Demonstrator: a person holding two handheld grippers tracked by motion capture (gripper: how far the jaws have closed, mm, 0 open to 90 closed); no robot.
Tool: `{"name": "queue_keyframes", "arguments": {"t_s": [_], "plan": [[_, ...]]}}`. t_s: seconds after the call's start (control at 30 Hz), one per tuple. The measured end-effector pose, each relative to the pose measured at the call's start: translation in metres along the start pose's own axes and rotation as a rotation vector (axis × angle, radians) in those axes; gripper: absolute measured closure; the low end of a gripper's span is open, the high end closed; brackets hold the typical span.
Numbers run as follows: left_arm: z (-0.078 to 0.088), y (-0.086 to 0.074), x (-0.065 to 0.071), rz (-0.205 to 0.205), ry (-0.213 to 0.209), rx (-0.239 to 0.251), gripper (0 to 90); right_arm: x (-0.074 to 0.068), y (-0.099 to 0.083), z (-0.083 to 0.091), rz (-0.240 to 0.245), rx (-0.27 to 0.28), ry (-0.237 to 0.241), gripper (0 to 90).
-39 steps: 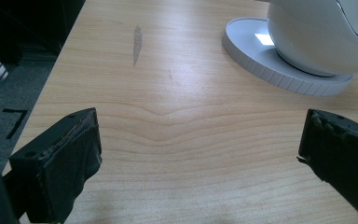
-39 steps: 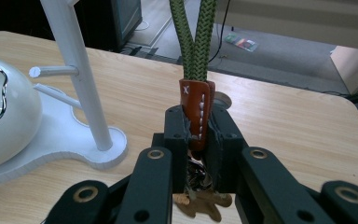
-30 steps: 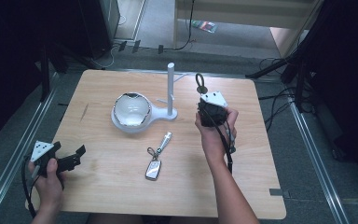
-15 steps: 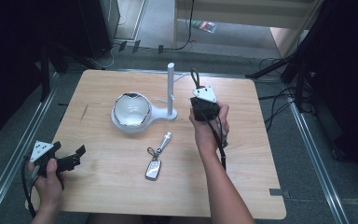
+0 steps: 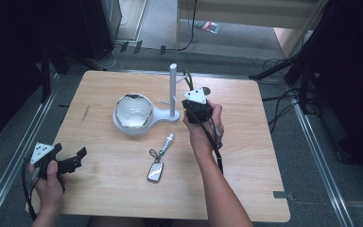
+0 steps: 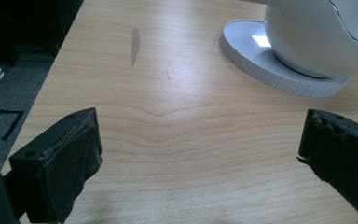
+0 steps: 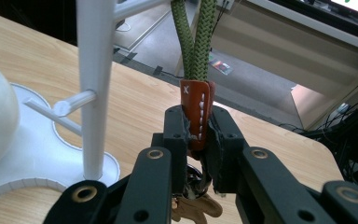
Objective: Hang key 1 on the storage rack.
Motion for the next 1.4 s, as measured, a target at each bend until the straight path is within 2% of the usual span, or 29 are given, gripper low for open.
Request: {"name": "queue_keyframes", "arguments": {"t_s": [0.3,0.57,0.67,0.83,0.87,1.03,1.1,1.2,1.27,1.4], "plan": [[0.000,0.000,0.000,0.001,0.001,-0.001,0.0,-0.011,-0.006,-0.003,0.027,-0.019,0.025,80.1],[0.000,0.000,0.000,-0.001,-0.001,-0.003,0.0,-0.021,-0.012,-0.006,0.052,-0.025,0.080,79.7],[0.000,0.000,0.000,0.000,0.001,-0.003,0.0,-0.022,-0.013,-0.006,0.056,-0.022,0.115,78.8],[0.000,0.000,0.000,-0.003,0.002,-0.006,0.0,-0.024,-0.015,-0.006,0.075,-0.025,0.176,73.8],[0.000,0.000,0.000,-0.003,0.002,-0.006,0.0,-0.025,-0.015,-0.004,0.097,-0.025,0.191,71.5],[-0.001,0.000,0.000,-0.001,0.000,-0.005,0.0,-0.026,-0.018,-0.002,0.104,-0.028,0.210,66.7],[-0.001,0.000,0.000,-0.002,0.001,-0.005,0.0,-0.025,-0.020,-0.001,0.095,-0.046,0.224,61.8],[-0.001,0.000,0.000,0.000,-0.001,-0.004,0.0,-0.023,-0.024,0.001,0.080,-0.102,0.235,53.6],[-0.001,0.000,0.000,0.000,-0.001,-0.004,0.0,-0.021,-0.026,0.004,0.049,-0.160,0.220,47.7],[-0.001,0.000,0.000,-0.001,-0.002,-0.005,0.0,-0.019,-0.028,0.009,0.017,-0.221,0.213,37.3]]}}
Point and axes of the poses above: each handheld gripper's, and its own axes: z roughly backward along the jaws, y roughly out of its top, x roughly to its right, the point moved 3 cm from there along -z, roughly forward along the jaws, and after that the axes turned 7 degrees about -x, right-handed, at the moved point
